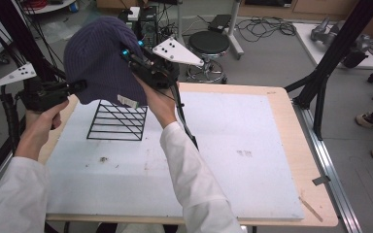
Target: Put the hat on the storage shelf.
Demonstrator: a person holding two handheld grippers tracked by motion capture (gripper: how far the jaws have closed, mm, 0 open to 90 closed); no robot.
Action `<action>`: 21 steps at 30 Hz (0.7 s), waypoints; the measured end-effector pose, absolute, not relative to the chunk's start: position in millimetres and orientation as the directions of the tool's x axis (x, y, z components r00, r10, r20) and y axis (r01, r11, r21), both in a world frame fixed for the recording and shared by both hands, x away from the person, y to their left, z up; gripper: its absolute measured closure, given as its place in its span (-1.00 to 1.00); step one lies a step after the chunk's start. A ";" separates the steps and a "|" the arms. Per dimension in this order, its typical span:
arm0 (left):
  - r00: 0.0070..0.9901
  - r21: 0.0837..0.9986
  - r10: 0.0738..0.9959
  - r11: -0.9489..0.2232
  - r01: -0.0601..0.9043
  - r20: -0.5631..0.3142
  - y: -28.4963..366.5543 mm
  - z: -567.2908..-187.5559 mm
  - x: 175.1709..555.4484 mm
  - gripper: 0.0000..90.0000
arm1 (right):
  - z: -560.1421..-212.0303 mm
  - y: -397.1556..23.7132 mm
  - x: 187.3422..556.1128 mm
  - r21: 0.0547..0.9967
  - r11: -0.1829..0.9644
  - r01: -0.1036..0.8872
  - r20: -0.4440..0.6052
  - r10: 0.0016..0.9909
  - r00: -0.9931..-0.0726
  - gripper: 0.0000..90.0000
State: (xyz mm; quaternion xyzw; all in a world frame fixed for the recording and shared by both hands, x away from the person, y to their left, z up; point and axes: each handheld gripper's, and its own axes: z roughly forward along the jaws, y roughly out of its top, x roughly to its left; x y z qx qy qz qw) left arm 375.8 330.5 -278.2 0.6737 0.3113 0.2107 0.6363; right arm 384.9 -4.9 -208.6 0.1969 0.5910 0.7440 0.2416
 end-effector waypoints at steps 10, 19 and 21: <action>0.693 0.985 0.708 0.020 0.171 -0.135 345.2 -295.4 375.6 0.82 | -218.3 8.9 385.3 0.983 -0.148 -0.109 0.001 0.597 -0.802 0.65; 0.672 0.976 0.720 0.037 0.213 -0.174 353.0 -317.7 375.6 0.81 | -233.5 23.2 385.7 0.992 -0.092 -0.085 -0.013 0.597 -0.802 0.64; 0.668 0.974 0.722 0.032 0.226 -0.179 354.0 -323.7 376.5 0.81 | -240.5 24.1 387.2 0.994 -0.086 -0.068 -0.002 0.603 -0.798 0.63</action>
